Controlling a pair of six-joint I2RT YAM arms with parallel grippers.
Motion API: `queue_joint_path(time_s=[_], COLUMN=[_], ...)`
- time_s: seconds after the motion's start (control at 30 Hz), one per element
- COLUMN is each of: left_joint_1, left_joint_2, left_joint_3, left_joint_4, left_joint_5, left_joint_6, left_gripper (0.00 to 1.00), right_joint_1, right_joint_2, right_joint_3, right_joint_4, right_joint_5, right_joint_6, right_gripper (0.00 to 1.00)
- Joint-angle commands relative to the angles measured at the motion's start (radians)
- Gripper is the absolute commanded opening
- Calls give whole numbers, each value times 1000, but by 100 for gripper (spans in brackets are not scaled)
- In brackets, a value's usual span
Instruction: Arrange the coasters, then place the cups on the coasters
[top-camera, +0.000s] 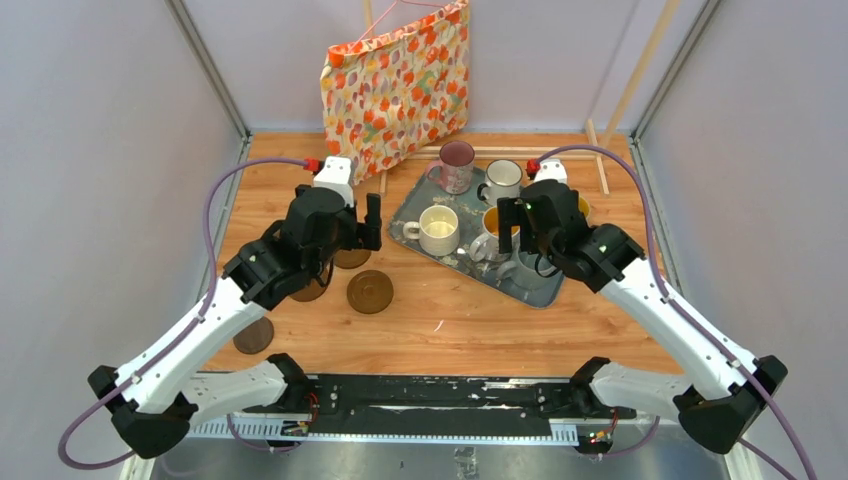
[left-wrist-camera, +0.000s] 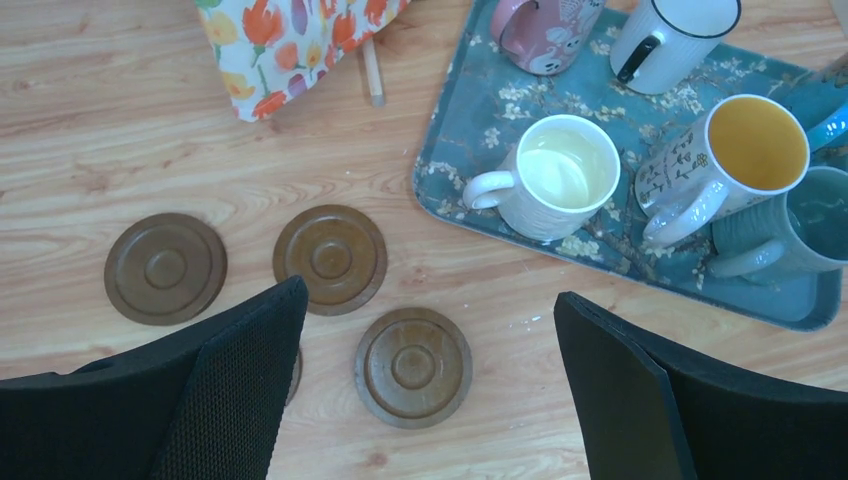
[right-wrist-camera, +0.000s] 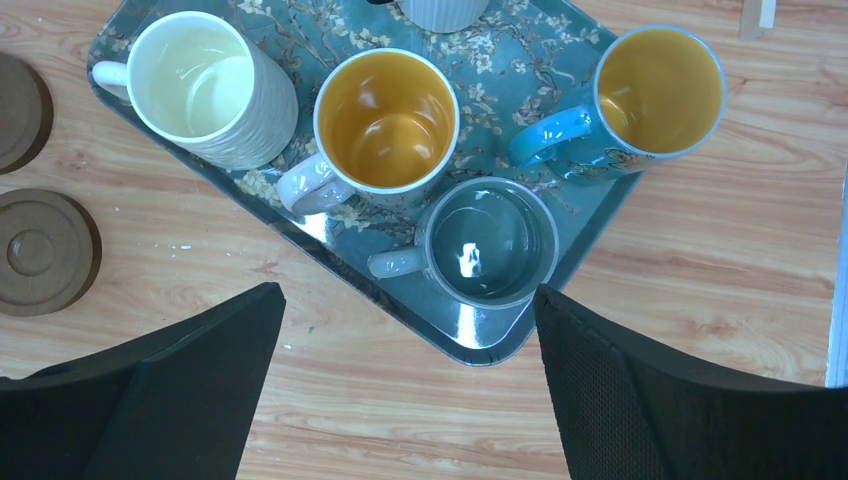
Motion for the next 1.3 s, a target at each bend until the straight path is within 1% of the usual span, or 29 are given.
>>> queue_joint_path(time_s=[0.0, 0.17, 0.4, 0.67, 0.9, 1.1, 1.17, 1.27], left_joint_1=[7, 7, 8, 15, 50, 73, 73, 72], left_joint_2=[-51, -72, -80, -80, -21, 43, 69, 116], left_joint_3=[-33, -96, -193, -322, -358, -399, -431, -483], left_joint_4=[-12, -33, -39, 18, 87, 159, 200, 262], left_joint_5=[-23, -68, -53, 6, 59, 114, 145, 230], left_joint_6=[-4, -54, -126, -179, -162, -185, -212, -250], left_gripper=[100, 100, 100, 100, 100, 100, 100, 100], right_joint_1=[9, 9, 9, 10, 11, 11, 11, 11], right_joint_2=[-20, -15, -14, -12, -18, -44, -52, -55], right_joint_3=[6, -6, -25, -71, -132, -188, -201, -207], right_joint_4=[-20, -15, -4, -3, -2, -1, 0, 3], right_joint_5=[38, 26, 14, -19, -38, -39, -37, -33], right_joint_6=[-20, -20, -22, 8, 34, 64, 71, 73], right_gripper=[100, 100, 100, 100, 100, 100, 100, 100])
